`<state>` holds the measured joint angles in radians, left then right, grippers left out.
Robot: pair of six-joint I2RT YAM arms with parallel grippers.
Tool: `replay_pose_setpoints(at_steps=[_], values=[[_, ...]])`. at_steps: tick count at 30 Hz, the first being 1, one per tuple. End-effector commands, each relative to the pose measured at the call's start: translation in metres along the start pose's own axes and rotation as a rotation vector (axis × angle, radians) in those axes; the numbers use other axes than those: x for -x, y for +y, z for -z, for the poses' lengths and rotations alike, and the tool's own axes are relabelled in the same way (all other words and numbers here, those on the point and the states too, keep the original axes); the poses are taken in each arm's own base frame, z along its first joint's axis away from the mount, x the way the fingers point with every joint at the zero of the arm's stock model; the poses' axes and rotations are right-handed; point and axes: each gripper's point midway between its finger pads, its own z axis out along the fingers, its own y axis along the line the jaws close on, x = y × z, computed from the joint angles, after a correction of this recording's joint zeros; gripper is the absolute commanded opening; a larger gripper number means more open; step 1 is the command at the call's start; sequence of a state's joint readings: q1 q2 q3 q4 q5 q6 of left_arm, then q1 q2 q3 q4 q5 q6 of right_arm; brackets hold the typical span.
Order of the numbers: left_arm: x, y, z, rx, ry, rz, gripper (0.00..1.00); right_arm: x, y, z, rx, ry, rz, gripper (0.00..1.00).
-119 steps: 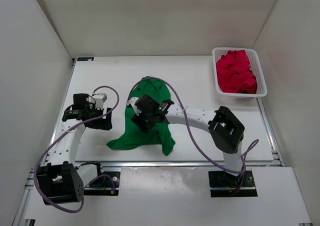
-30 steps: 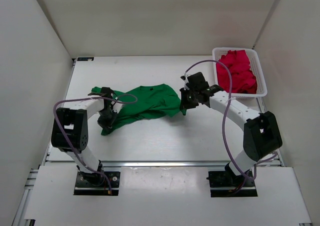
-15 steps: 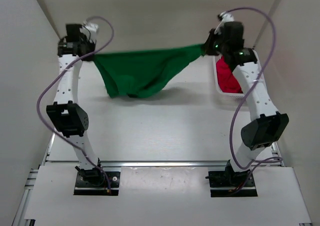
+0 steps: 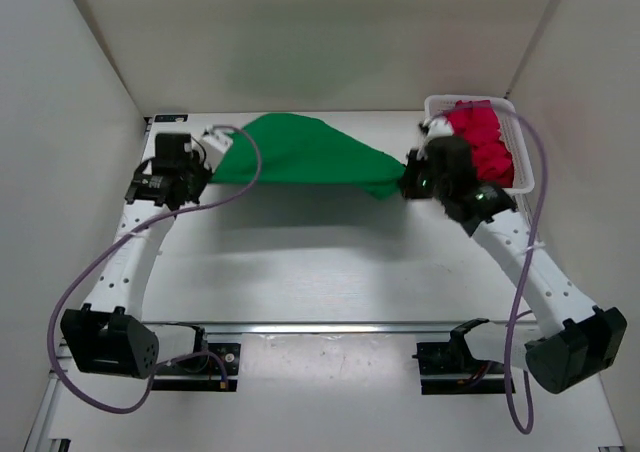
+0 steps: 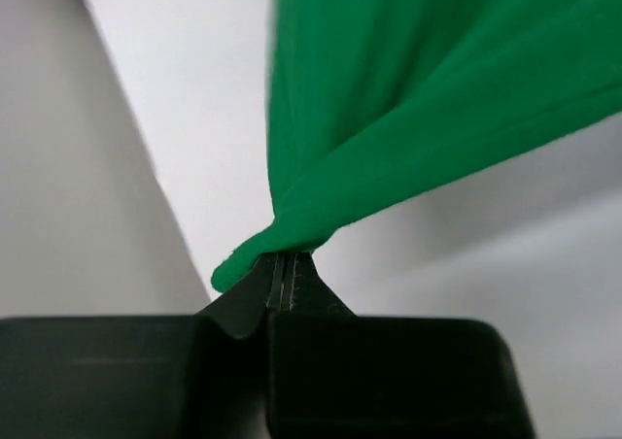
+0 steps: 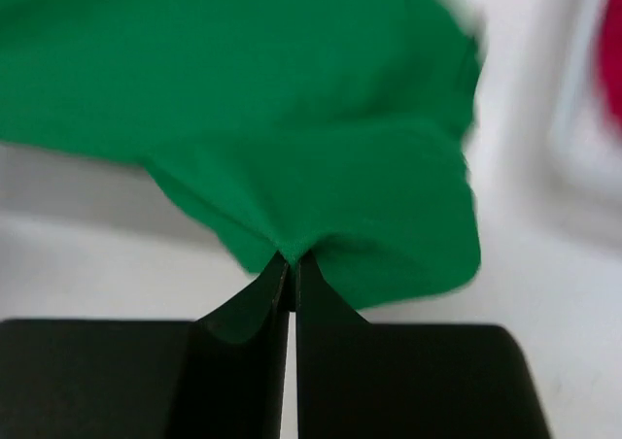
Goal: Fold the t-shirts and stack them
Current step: Flatten out the tshirt
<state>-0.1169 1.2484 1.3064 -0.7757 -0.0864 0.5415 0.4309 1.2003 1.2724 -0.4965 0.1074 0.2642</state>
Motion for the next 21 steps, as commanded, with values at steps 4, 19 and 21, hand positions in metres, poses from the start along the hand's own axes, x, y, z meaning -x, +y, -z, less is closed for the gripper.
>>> replay_pose_setpoints(at_steps=[4, 19, 21], values=[[-0.122, -0.065, -0.004, -0.128, 0.285, -0.163, 0.00, -0.188, -0.002, 0.011, -0.034, 0.487, -0.086, 0.00], [-0.108, -0.025, -0.043, -0.004, 0.331, -0.090, 0.00, -0.068, -0.026, -0.064, -0.071, 0.370, 0.050, 0.00], [0.017, 0.064, -0.036, 0.186, 0.104, 0.051, 0.00, 0.055, -0.051, -0.086, -0.178, 0.137, -0.004, 0.00]])
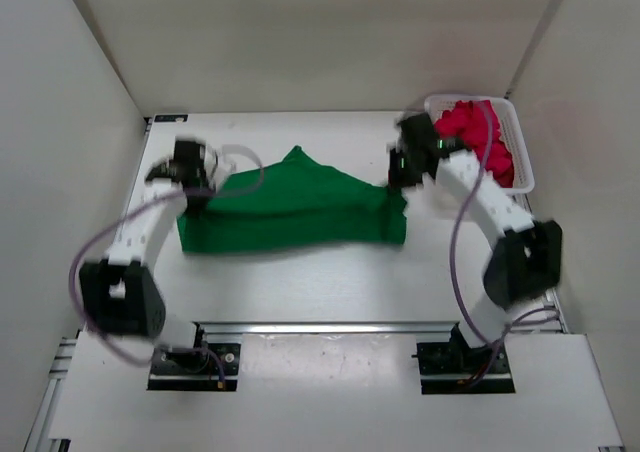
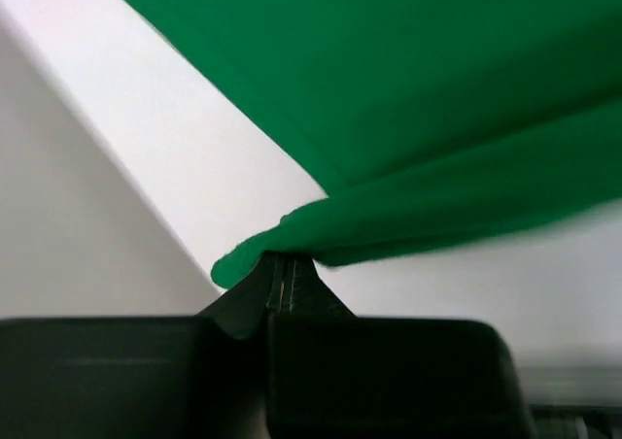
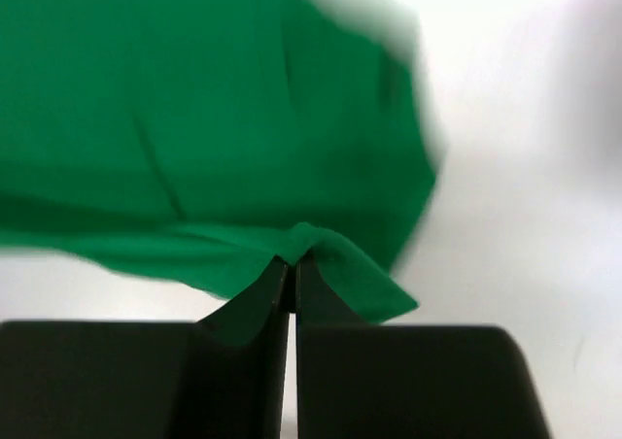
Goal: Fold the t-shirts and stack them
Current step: Flatten out the tshirt
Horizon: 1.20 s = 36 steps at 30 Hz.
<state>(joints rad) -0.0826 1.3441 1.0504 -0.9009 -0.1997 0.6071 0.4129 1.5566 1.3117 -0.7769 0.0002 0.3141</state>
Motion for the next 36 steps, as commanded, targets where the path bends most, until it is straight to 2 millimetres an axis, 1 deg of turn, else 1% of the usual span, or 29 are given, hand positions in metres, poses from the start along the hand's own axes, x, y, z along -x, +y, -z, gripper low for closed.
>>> replay_pose_setpoints(at_steps=[1, 2, 3, 4, 5, 7, 8, 9, 10, 11, 12, 13, 14, 15, 16, 17, 18, 19, 20, 21, 22, 23, 25, 26, 28, 30, 31, 32, 36], values=[[0.148, 0.139, 0.073, 0.283, -0.343, 0.234, 0.00, 0.231, -0.011, 0.118, -0.014, -0.608, -0.062, 0.00], [0.191, 0.187, 0.122, 0.337, -0.480, 0.332, 0.00, 0.270, -0.017, 0.157, 0.018, -0.739, -0.142, 0.01], [0.219, 0.228, 0.215, 0.456, -0.709, 0.406, 0.00, 0.292, -0.016, 0.183, 0.040, -0.833, -0.146, 0.00], [0.235, 0.239, 0.212, 0.491, -0.713, 0.383, 0.00, 0.314, -0.013, 0.219, 0.016, -0.954, -0.099, 0.00], [0.248, 0.247, 0.266, 0.578, -0.850, 0.372, 0.00, 0.326, -0.009, 0.253, -0.036, -1.067, -0.050, 0.00], [0.253, 0.233, 0.244, 0.613, -0.789, 0.302, 0.00, 0.324, 0.001, 0.280, -0.018, -1.136, -0.034, 0.00], [0.241, 0.238, 0.301, 0.698, -0.949, 0.343, 0.00, 0.316, -0.005, 0.283, -0.031, -1.134, -0.045, 0.00], [0.229, 0.227, 0.294, 0.738, -0.979, 0.323, 0.00, 0.312, -0.002, 0.270, -0.036, -1.114, -0.034, 0.00], [0.226, 0.205, 0.256, 0.720, -0.904, 0.247, 0.00, 0.306, 0.005, 0.289, -0.062, -1.163, 0.007, 0.00], [0.221, 0.200, 0.269, 0.746, -0.931, 0.238, 0.00, 0.293, 0.004, 0.280, -0.105, -1.136, 0.051, 0.00], [0.217, 0.188, 0.251, 0.711, -0.870, 0.195, 0.00, 0.288, 0.006, 0.284, -0.141, -1.157, 0.049, 0.00], [0.217, 0.182, 0.245, 0.675, -0.868, 0.195, 0.00, 0.276, 0.000, 0.277, -0.183, -1.136, 0.055, 0.00], [0.213, 0.177, 0.229, 0.623, -0.838, 0.202, 0.00, 0.260, -0.001, 0.267, -0.196, -1.101, 0.046, 0.00], [0.201, 0.179, 0.222, 0.607, -0.810, 0.215, 0.00, 0.240, 0.002, 0.251, -0.185, -1.051, 0.050, 0.00], [0.198, 0.172, 0.212, 0.572, -0.797, 0.202, 0.00, 0.230, 0.003, 0.243, -0.186, -1.036, 0.038, 0.00], [0.189, 0.172, 0.209, 0.566, -0.778, 0.207, 0.00, 0.208, -0.003, 0.226, -0.195, -0.991, 0.042, 0.00], [0.181, 0.162, 0.196, 0.536, -0.746, 0.173, 0.00, 0.184, -0.001, 0.209, -0.194, -0.943, 0.064, 0.00], [0.173, 0.146, 0.173, 0.494, -0.694, 0.121, 0.00, 0.170, 0.002, 0.196, -0.204, -0.908, 0.072, 0.00], [0.165, 0.138, 0.174, 0.484, -0.689, 0.101, 0.00, 0.145, -0.006, 0.176, -0.215, -0.840, 0.060, 0.00], [0.153, 0.118, 0.158, 0.446, -0.649, 0.045, 0.00, 0.122, -0.011, 0.158, -0.211, -0.782, 0.035, 0.00], [0.140, 0.099, 0.129, 0.406, -0.583, 0.005, 0.00, 0.101, -0.010, 0.140, -0.196, -0.703, 0.051, 0.00], [0.130, 0.088, 0.126, 0.395, -0.572, -0.012, 0.00, 0.077, -0.015, 0.122, -0.194, -0.631, 0.041, 0.00], [0.094, 0.050, 0.078, 0.319, -0.460, -0.072, 0.00, 0.038, -0.014, 0.097, -0.186, -0.539, 0.053, 0.00], [0.082, 0.044, 0.073, 0.315, -0.441, -0.072, 0.00, 0.013, -0.016, 0.079, -0.179, -0.466, 0.060, 0.00], [0.044, 0.017, 0.040, 0.241, -0.345, -0.079, 0.00, -0.027, -0.004, 0.057, -0.127, -0.359, 0.103, 0.00], [0.010, 0.000, 0.028, 0.169, -0.269, -0.068, 0.00, -0.066, -0.002, 0.035, -0.102, -0.248, 0.104, 0.00], [0.000, -0.009, 0.023, 0.130, -0.249, -0.071, 0.00, -0.081, 0.006, 0.030, -0.065, -0.197, 0.123, 0.00], [-0.023, -0.021, 0.021, 0.078, -0.197, -0.077, 0.00, -0.103, 0.005, 0.020, -0.059, -0.129, 0.122, 0.00], [-0.065, -0.050, 0.015, -0.025, -0.091, -0.141, 0.00, -0.137, 0.004, 0.008, -0.031, -0.029, 0.127, 0.00]])
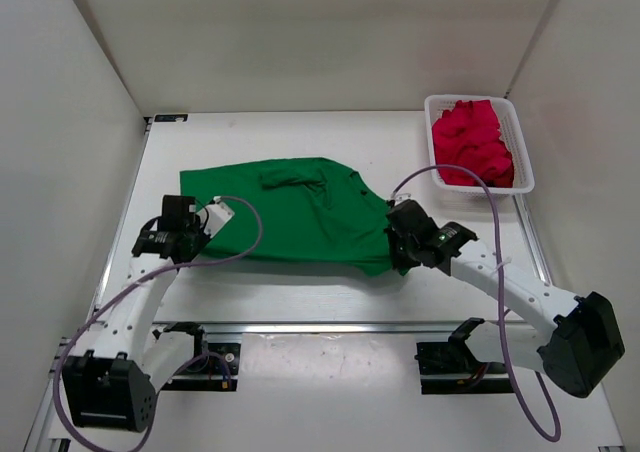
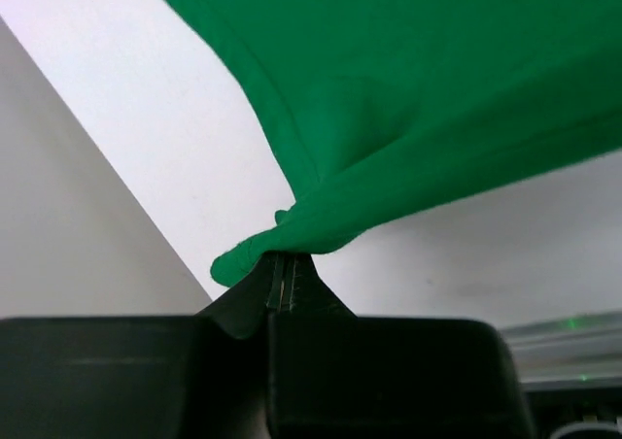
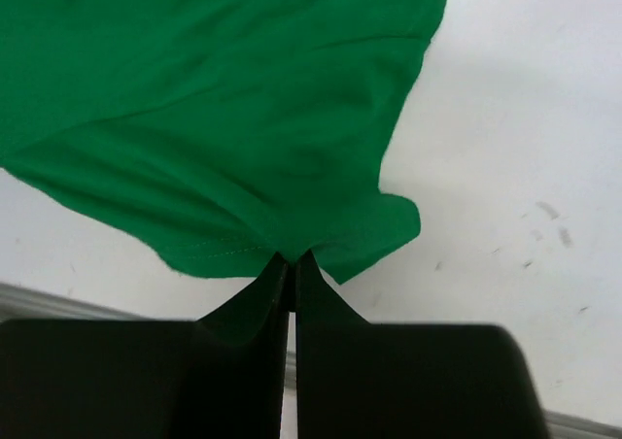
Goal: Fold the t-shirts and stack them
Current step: Flatten out the tshirt, then grap the side of the flattened tshirt closest away from the robot with both arms, then fold the flattened tshirt in 1/3 of the way
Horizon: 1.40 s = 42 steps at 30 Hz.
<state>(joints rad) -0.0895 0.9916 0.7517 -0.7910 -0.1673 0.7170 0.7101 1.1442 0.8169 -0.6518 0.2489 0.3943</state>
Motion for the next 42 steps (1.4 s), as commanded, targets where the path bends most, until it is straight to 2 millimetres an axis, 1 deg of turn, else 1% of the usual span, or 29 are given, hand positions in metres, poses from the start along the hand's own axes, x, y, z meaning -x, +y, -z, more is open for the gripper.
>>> replay_pose_setpoints(at_steps=[1, 2, 3, 4, 5, 7, 9, 12, 14, 16, 17, 19, 20, 21, 23, 24, 26, 27, 28, 29, 30, 31, 32, 34, 36, 39, 41, 42], values=[[-0.037, -0.035, 0.008, -0.124, 0.081, -0.067, 0.01, -0.028, 0.007, 0.001, 0.056, 0.077, -0.056, 0.00], [-0.046, -0.040, 0.006, -0.128, 0.103, -0.067, 0.02, -0.032, 0.008, -0.001, 0.072, 0.092, -0.050, 0.00], [-0.049, -0.044, 0.007, -0.142, 0.115, -0.082, 0.01, -0.033, 0.009, -0.001, 0.088, 0.094, -0.050, 0.00], [-0.058, -0.048, 0.007, -0.155, 0.145, -0.083, 0.02, -0.039, 0.009, -0.002, 0.095, 0.115, -0.032, 0.00], [-0.060, -0.050, 0.006, -0.162, 0.148, -0.094, 0.03, -0.040, 0.011, -0.002, 0.108, 0.115, -0.026, 0.00], [-0.070, -0.051, 0.006, -0.168, 0.174, -0.099, 0.03, -0.040, 0.012, -0.003, 0.107, 0.120, -0.007, 0.00], [-0.083, -0.054, 0.005, -0.172, 0.215, -0.125, 0.05, -0.048, 0.014, -0.004, 0.117, 0.151, 0.008, 0.00], [-0.091, -0.059, 0.006, -0.190, 0.237, -0.157, 0.07, -0.050, 0.017, -0.007, 0.134, 0.177, 0.004, 0.00], [-0.095, -0.061, 0.007, -0.189, 0.246, -0.178, 0.08, -0.052, 0.021, -0.007, 0.148, 0.185, 0.033, 0.00], [-0.092, -0.058, 0.005, -0.172, 0.239, -0.173, 0.08, -0.044, 0.024, -0.007, 0.149, 0.173, 0.055, 0.00], [-0.093, -0.058, 0.005, -0.162, 0.248, -0.158, 0.07, -0.040, 0.024, -0.008, 0.150, 0.166, 0.061, 0.00], [-0.089, -0.051, 0.002, -0.133, 0.242, -0.119, 0.05, -0.017, 0.028, -0.007, 0.153, 0.126, 0.093, 0.00], [-0.085, -0.046, 0.001, -0.120, 0.237, -0.090, 0.05, 0.000, 0.030, -0.005, 0.158, 0.085, 0.098, 0.00], [-0.083, -0.045, 0.001, -0.110, 0.234, -0.057, 0.05, 0.002, 0.028, -0.012, 0.148, 0.091, 0.126, 0.00], [-0.080, -0.043, -0.004, -0.115, 0.249, -0.018, 0.05, 0.030, 0.032, -0.021, 0.148, 0.058, 0.175, 0.01], [-0.076, -0.040, -0.004, -0.108, 0.240, 0.003, 0.05, 0.040, 0.032, -0.024, 0.150, 0.039, 0.188, 0.00], [-0.076, -0.037, -0.008, -0.105, 0.258, 0.046, 0.05, 0.064, 0.035, -0.038, 0.129, 0.023, 0.242, 0.00], [-0.074, -0.036, -0.008, -0.104, 0.257, 0.059, 0.05, 0.070, 0.037, -0.041, 0.122, 0.012, 0.260, 0.00], [-0.072, -0.034, -0.010, -0.099, 0.255, 0.061, 0.05, 0.081, 0.038, -0.048, 0.105, 0.001, 0.284, 0.00], [-0.071, -0.034, -0.012, -0.094, 0.256, 0.082, 0.05, 0.087, 0.034, -0.058, 0.081, 0.009, 0.309, 0.00], [-0.070, -0.032, -0.014, -0.089, 0.266, 0.099, 0.06, 0.093, 0.036, -0.061, 0.077, -0.002, 0.319, 0.00], [-0.067, -0.028, -0.015, -0.074, 0.260, 0.113, 0.05, 0.099, 0.035, -0.072, 0.055, 0.003, 0.340, 0.00], [-0.069, -0.024, -0.016, -0.069, 0.271, 0.152, 0.05, 0.102, 0.036, -0.079, 0.044, 0.019, 0.347, 0.00], [-0.072, -0.023, -0.019, -0.072, 0.287, 0.195, 0.05, 0.113, 0.033, -0.087, 0.014, 0.017, 0.389, 0.00], [-0.075, -0.019, -0.021, -0.067, 0.304, 0.225, 0.05, 0.124, 0.035, -0.096, -0.005, 0.012, 0.415, 0.00], [-0.081, -0.020, -0.024, -0.059, 0.330, 0.240, 0.05, 0.137, 0.034, -0.101, -0.031, -0.006, 0.408, 0.00], [-0.082, -0.023, -0.025, -0.068, 0.338, 0.226, 0.05, 0.143, 0.034, -0.102, -0.042, -0.008, 0.397, 0.00], [-0.082, -0.025, -0.025, -0.070, 0.336, 0.236, 0.05, 0.153, 0.035, -0.099, -0.051, -0.034, 0.392, 0.00]])
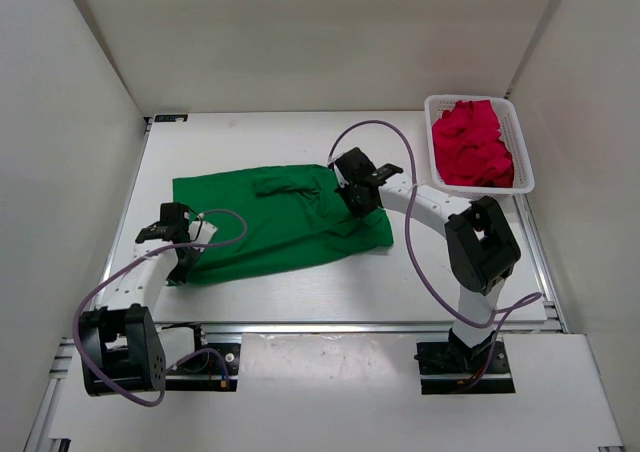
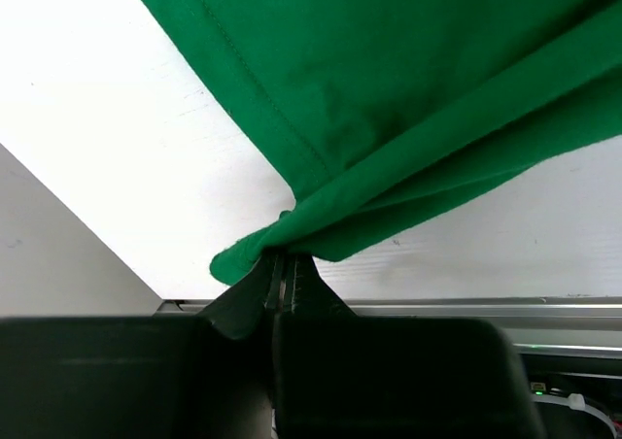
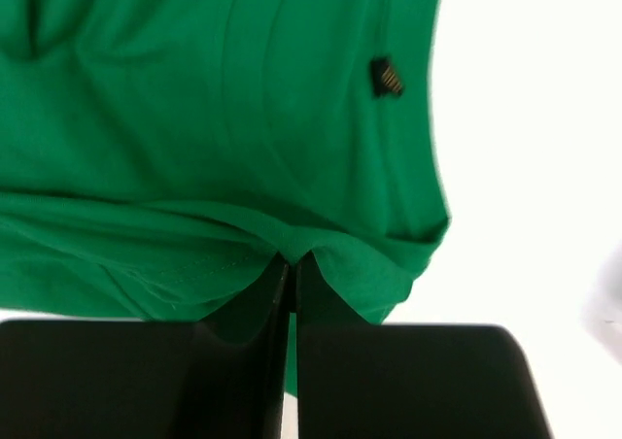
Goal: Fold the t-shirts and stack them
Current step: Fold the flattened tshirt in 1/3 of the way
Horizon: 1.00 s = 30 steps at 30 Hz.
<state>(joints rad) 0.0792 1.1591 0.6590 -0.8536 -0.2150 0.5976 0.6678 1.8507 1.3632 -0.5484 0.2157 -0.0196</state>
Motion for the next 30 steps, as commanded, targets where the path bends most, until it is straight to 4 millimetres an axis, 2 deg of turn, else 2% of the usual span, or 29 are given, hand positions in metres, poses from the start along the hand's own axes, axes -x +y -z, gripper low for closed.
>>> replay_pose_setpoints(at_steps=[1, 4, 6, 11, 12, 13, 14, 16, 17, 18, 19, 20, 22, 24, 25, 27, 28, 29, 30], values=[[0.005, 0.007, 0.003, 0.038, -0.008, 0.034, 0.06, 0.039, -0.020, 0.014, -0.079, -0.093, -0.006, 0.00], [0.003, 0.007, 0.001, 0.032, 0.000, 0.048, 0.06, 0.053, -0.024, 0.019, -0.079, -0.123, -0.006, 0.00], [0.002, 0.006, -0.003, 0.030, 0.013, 0.049, 0.06, 0.061, -0.018, 0.019, -0.050, -0.138, -0.010, 0.00], [-0.002, 0.004, -0.008, 0.019, 0.042, 0.054, 0.10, 0.065, -0.005, 0.001, 0.020, -0.123, 0.018, 0.00], [-0.002, 0.005, -0.008, 0.019, 0.046, 0.062, 0.15, 0.067, -0.002, -0.002, 0.024, -0.125, 0.003, 0.05], [-0.003, 0.008, -0.009, 0.023, 0.062, 0.085, 0.29, 0.075, -0.012, -0.008, 0.019, -0.126, -0.039, 0.21], [-0.003, 0.012, -0.008, 0.029, 0.066, 0.091, 0.34, 0.083, -0.017, -0.006, 0.018, -0.143, -0.072, 0.23], [-0.004, 0.022, -0.007, 0.043, 0.078, 0.148, 0.44, 0.091, -0.026, 0.001, 0.012, -0.162, -0.124, 0.35], [-0.003, 0.025, -0.007, 0.042, 0.080, 0.147, 0.45, 0.098, -0.036, 0.011, 0.000, -0.187, -0.155, 0.39], [-0.005, 0.030, -0.007, 0.042, 0.087, 0.189, 0.47, 0.102, -0.042, 0.016, -0.009, -0.203, -0.167, 0.48], [0.002, 0.039, -0.003, 0.051, 0.066, 0.216, 0.49, 0.103, -0.046, 0.025, -0.010, -0.213, -0.181, 0.54], [-0.003, 0.043, -0.003, 0.044, 0.088, 0.238, 0.50, 0.104, -0.050, 0.038, -0.013, -0.233, -0.197, 0.57], [0.001, 0.050, 0.001, 0.022, 0.077, 0.284, 0.51, 0.090, -0.057, 0.051, -0.033, -0.225, -0.217, 0.60], [0.000, 0.047, 0.005, -0.019, 0.091, 0.305, 0.49, 0.061, -0.053, 0.062, -0.025, -0.203, -0.228, 0.61], [0.003, 0.045, 0.006, -0.035, 0.081, 0.312, 0.50, 0.053, -0.049, 0.061, -0.013, -0.190, -0.229, 0.61], [0.005, 0.032, 0.009, -0.072, 0.084, 0.293, 0.49, 0.018, -0.043, 0.060, 0.021, -0.131, -0.285, 0.62], [0.008, 0.024, 0.009, -0.090, 0.083, 0.278, 0.49, 0.008, -0.044, 0.057, 0.044, -0.111, -0.312, 0.62], [0.012, 0.021, 0.009, -0.095, 0.069, 0.282, 0.50, -0.008, -0.035, 0.054, 0.085, -0.084, -0.339, 0.63], [0.015, 0.016, 0.010, -0.100, 0.063, 0.266, 0.49, -0.020, -0.034, 0.050, 0.095, -0.064, -0.370, 0.65]])
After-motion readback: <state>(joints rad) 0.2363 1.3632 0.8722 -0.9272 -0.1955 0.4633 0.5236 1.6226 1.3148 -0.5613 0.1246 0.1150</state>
